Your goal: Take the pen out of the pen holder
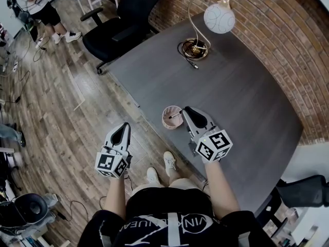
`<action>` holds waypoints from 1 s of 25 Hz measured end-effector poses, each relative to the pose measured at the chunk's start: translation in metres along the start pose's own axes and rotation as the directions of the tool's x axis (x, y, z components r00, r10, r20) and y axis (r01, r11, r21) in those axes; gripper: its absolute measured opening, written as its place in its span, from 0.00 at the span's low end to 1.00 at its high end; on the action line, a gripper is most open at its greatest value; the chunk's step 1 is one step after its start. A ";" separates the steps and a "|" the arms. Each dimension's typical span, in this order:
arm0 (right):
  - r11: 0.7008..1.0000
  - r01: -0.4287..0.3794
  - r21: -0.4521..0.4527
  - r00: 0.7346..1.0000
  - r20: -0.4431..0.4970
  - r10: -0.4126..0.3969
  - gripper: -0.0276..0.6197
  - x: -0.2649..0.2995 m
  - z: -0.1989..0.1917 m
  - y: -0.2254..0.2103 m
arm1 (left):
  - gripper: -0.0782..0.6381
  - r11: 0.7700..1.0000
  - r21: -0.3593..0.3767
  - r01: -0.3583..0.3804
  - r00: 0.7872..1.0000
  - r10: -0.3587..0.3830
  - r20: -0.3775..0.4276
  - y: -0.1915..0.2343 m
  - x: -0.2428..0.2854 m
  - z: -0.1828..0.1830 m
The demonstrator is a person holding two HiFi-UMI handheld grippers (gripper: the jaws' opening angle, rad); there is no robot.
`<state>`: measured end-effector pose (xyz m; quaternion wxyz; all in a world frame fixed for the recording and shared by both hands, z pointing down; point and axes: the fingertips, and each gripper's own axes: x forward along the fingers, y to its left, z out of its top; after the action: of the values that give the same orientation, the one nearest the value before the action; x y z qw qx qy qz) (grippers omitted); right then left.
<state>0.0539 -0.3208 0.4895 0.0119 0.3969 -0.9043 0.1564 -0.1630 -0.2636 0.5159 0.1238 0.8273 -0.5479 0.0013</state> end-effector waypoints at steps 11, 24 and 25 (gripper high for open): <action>1.000 0.006 -0.022 1.000 0.024 -0.006 0.14 -0.006 0.015 0.006 | 0.13 1.000 0.015 -0.008 1.000 0.007 0.029 0.004 -0.004 0.016; 0.999 0.018 -0.029 0.998 0.057 -0.017 0.14 -0.020 0.029 0.008 | 0.13 1.000 0.027 -0.010 0.999 0.009 0.050 0.000 -0.008 0.028; 0.999 0.020 -0.031 0.998 0.059 -0.018 0.14 -0.021 0.030 0.008 | 0.13 1.000 0.028 -0.010 0.999 0.008 0.053 0.000 -0.008 0.029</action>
<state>0.0654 -0.3099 0.4562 -0.0071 0.4095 -0.9029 0.1304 -0.1698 -0.2626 0.4868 0.0975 0.8263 -0.5546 -0.0121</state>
